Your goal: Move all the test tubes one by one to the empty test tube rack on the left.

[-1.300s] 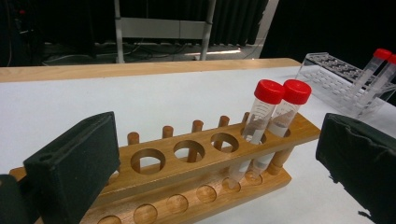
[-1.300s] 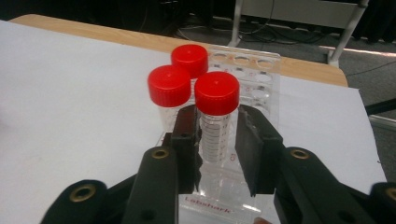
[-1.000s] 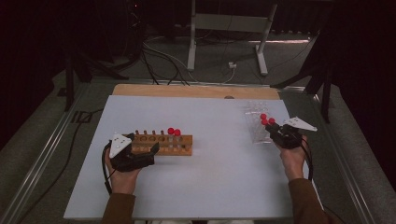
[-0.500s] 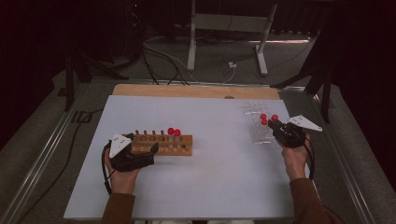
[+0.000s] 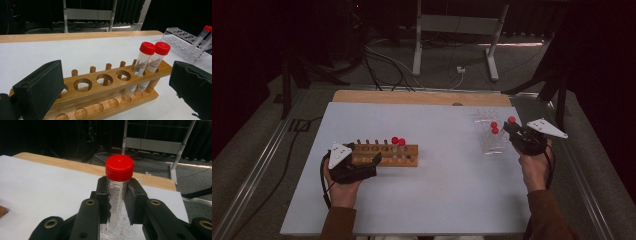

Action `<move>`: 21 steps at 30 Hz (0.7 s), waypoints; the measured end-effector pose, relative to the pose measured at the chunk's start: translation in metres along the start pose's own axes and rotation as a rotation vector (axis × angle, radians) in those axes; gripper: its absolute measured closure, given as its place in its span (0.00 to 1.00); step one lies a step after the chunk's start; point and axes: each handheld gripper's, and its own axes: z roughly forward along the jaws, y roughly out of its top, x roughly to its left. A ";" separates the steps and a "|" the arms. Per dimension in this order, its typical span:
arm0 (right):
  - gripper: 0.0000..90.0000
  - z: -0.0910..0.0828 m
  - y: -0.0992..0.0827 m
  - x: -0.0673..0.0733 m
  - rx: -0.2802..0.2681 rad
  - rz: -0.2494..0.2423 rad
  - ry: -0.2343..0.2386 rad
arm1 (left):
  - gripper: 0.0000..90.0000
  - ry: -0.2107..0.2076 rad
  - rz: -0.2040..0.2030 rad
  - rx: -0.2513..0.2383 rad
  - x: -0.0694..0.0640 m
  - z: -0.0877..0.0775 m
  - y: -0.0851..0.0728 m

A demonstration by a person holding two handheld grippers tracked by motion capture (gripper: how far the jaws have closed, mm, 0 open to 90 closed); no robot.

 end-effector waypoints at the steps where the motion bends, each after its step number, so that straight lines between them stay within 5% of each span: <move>1: 0.82 0.000 0.000 0.000 0.000 0.000 0.000 | 0.01 0.001 0.000 0.000 0.000 0.000 0.000; 21: 0.82 -0.022 0.003 0.011 0.007 0.004 0.067 | 0.01 0.005 0.000 -0.013 0.001 -0.002 0.002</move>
